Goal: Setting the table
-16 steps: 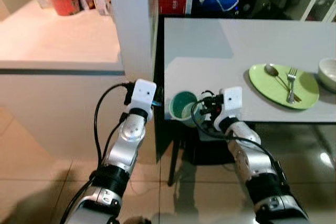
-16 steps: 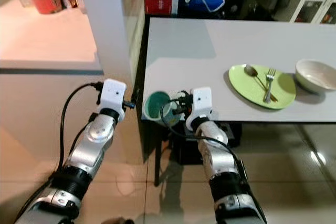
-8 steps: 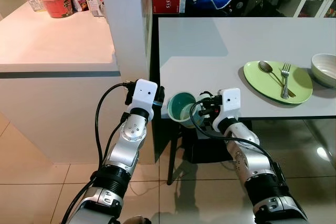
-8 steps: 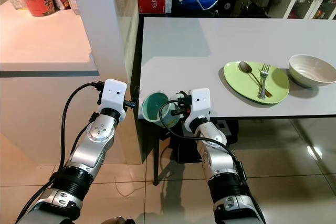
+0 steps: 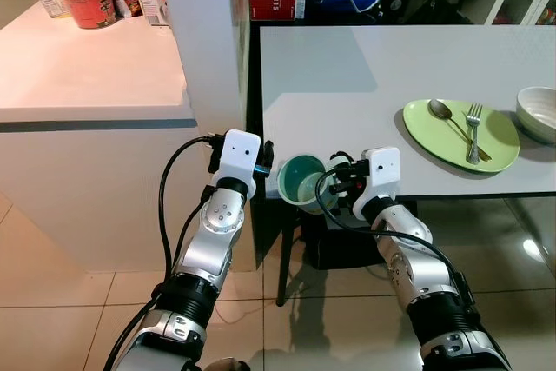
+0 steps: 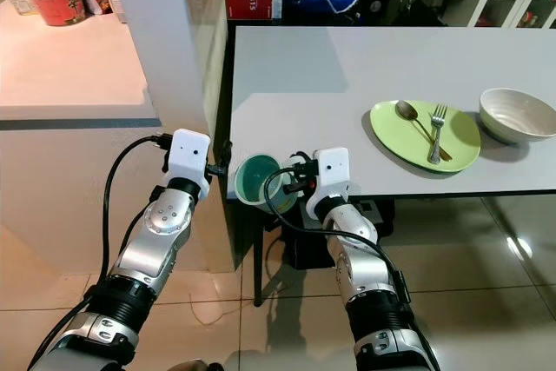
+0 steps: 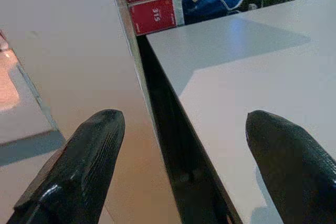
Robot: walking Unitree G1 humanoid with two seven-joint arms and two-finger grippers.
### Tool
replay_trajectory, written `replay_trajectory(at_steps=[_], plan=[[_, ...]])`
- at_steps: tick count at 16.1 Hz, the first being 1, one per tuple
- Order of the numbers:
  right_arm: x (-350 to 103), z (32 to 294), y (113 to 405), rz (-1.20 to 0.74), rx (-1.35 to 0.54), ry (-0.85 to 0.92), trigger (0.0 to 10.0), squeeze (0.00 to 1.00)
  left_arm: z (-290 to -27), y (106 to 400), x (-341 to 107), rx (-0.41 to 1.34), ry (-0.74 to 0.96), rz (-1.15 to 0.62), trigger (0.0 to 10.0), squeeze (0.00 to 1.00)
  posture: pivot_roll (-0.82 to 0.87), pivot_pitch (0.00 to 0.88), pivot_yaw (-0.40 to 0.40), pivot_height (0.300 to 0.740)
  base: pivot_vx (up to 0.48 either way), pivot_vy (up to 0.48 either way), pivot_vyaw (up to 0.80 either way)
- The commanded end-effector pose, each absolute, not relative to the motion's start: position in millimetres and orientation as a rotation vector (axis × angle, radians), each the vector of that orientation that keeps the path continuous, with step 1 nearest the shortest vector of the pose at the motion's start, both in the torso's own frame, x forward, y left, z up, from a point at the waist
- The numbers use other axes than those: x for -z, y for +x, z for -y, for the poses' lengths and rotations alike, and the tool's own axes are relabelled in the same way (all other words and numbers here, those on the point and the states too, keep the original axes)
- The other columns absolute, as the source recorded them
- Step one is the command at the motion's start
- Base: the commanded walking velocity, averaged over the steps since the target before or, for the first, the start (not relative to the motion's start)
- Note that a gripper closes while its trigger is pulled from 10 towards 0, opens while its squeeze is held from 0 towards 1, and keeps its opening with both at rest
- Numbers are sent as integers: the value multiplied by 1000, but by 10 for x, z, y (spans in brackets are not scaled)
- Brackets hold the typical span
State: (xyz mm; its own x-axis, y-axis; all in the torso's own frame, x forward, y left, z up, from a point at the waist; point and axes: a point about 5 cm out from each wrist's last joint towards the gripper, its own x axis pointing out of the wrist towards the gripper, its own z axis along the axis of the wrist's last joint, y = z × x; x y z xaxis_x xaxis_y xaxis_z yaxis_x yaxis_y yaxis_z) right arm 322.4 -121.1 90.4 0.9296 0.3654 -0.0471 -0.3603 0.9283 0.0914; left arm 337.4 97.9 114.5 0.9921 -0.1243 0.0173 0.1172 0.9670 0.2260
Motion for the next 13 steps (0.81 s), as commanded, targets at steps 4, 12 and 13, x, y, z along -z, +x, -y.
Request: replay_trajectory(at_steps=[4,12,13], plan=[[-762,1260,3160,-142,-362,69,10000,0,-1021,3381,-1182,68,270,52,10000,0,8,0,15,740,0,-443,0],[-757,1238,3143,-148,-369,72,10000,0,-1039,3390,-1186,56,230,43,10000,0,3,0,17,740,0,-460,0],[-759,1233,3141,-148,-370,73,10000,0,-1041,3393,-1161,55,216,23,10000,0,3,0,17,740,0,0,0]])
